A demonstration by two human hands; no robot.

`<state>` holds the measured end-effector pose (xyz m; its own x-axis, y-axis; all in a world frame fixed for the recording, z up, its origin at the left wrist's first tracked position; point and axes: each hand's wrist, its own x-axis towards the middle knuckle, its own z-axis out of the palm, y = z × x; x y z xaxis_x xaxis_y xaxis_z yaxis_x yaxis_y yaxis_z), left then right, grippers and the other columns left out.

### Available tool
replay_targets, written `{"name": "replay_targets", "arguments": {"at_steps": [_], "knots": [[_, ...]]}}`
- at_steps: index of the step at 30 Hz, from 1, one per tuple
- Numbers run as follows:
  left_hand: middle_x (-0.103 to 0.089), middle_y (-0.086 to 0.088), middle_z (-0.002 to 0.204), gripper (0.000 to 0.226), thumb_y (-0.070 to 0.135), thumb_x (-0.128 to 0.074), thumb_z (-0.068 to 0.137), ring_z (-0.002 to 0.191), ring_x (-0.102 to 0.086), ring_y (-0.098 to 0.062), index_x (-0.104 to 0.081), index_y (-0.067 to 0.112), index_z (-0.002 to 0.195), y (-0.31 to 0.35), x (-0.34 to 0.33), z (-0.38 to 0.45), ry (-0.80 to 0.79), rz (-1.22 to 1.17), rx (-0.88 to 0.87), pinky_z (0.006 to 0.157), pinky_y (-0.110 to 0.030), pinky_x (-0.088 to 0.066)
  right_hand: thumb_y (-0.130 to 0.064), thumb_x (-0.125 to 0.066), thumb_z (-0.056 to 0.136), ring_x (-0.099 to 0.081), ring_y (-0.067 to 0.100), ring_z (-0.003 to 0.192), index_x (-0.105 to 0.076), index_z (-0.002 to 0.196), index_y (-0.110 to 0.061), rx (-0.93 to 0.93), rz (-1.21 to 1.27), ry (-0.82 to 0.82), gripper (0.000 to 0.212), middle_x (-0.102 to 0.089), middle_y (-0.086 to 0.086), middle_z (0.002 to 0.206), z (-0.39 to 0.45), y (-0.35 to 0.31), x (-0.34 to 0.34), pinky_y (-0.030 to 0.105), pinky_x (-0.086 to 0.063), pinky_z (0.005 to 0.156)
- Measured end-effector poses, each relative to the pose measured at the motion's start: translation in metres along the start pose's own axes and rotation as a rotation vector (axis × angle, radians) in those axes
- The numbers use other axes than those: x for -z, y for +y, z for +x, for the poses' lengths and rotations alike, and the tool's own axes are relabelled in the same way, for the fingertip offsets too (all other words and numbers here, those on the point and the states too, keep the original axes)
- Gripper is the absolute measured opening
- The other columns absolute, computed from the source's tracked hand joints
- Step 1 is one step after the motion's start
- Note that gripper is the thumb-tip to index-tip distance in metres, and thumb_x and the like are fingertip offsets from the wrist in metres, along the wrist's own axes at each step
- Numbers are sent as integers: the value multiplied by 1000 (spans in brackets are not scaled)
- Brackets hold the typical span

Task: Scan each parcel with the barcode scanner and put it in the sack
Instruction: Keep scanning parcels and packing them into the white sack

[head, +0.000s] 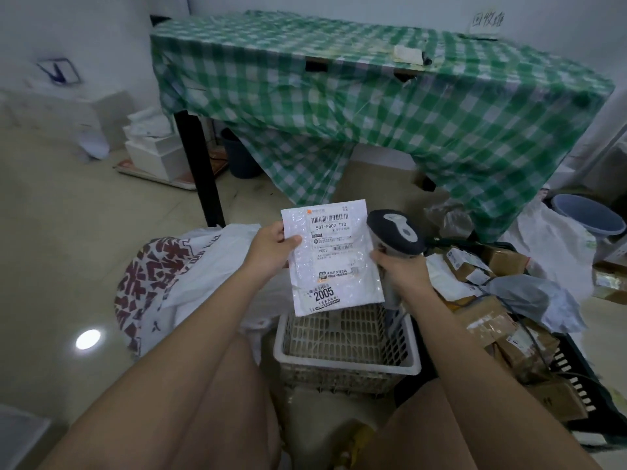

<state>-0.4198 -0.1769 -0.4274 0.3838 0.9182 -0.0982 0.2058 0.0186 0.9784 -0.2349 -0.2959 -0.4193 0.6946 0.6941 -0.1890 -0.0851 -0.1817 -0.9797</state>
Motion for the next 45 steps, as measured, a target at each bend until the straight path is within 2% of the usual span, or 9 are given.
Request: {"name": "replay_targets", "arguments": {"at_steps": [6,10,12,16,19,22,32,39,45], "knots": [[-64,0,108,21,30,-66,88,105,-57,-22,-66,18,105,-26,36,7,268,447,-181,89,-36,-47,2,-61,84,-54,5,69,-59,78,-17,126,-92,4,20,-61,-5,75,-10,-8,-18,17,-45,60],[-48,-4,120,55,52,-75,75,121,-36,-30,-57,21,116,-44,52,1,123,843,-67,95,-41,-39,3,-59,85,-46,9,63,-58,76,-6,154,-192,21,13,-57,7,73,-9,-9,-21,15,-39,50],[-51,-2,114,47,50,-74,76,114,-44,-27,-57,21,108,-52,54,0,92,910,-99,86,-39,-43,4,-59,84,-46,10,62,-57,76,-5,141,-214,7,12,-56,7,70,-9,-8,-24,17,-39,50],[-64,-2,86,21,36,-63,90,84,-61,-24,-63,16,85,-49,72,6,223,702,-173,68,-35,-46,5,-59,85,-46,7,59,-60,76,-3,147,-228,-13,12,-56,3,68,-10,-7,-33,19,-39,53],[-69,-5,88,23,36,-63,91,82,-63,-25,-70,14,95,-35,98,9,386,474,-174,74,-39,-52,4,-59,85,-48,12,63,-60,95,10,149,-274,-58,12,-56,12,79,-9,-6,-44,20,-41,52],[-70,-7,94,25,34,-62,91,87,-63,-27,-70,12,99,-24,121,14,484,400,-171,81,-42,-52,5,-59,83,-50,18,71,-59,86,13,147,-320,-124,9,-55,14,74,-10,-8,-64,23,-41,55],[-71,-1,87,18,32,-64,89,84,-65,-20,-73,17,92,-2,173,34,590,292,-218,76,-36,-51,-7,-62,75,-43,17,58,-54,75,-14,140,-247,-118,11,-48,-3,57,3,0,-187,26,-36,57],[-70,2,87,16,28,-63,91,85,-65,-17,-73,17,94,-4,178,34,603,258,-210,78,-34,-49,-17,-62,82,-58,28,83,-58,88,-18,121,-469,-191,8,-62,4,85,5,28,-241,28,-40,71],[-65,1,108,13,25,-53,97,97,-60,-15,-60,17,106,-37,165,29,302,306,-72,76,-26,-47,-17,-64,81,-57,23,82,-62,98,-17,73,-255,-64,18,-64,2,87,8,33,-248,29,-43,73]]}}
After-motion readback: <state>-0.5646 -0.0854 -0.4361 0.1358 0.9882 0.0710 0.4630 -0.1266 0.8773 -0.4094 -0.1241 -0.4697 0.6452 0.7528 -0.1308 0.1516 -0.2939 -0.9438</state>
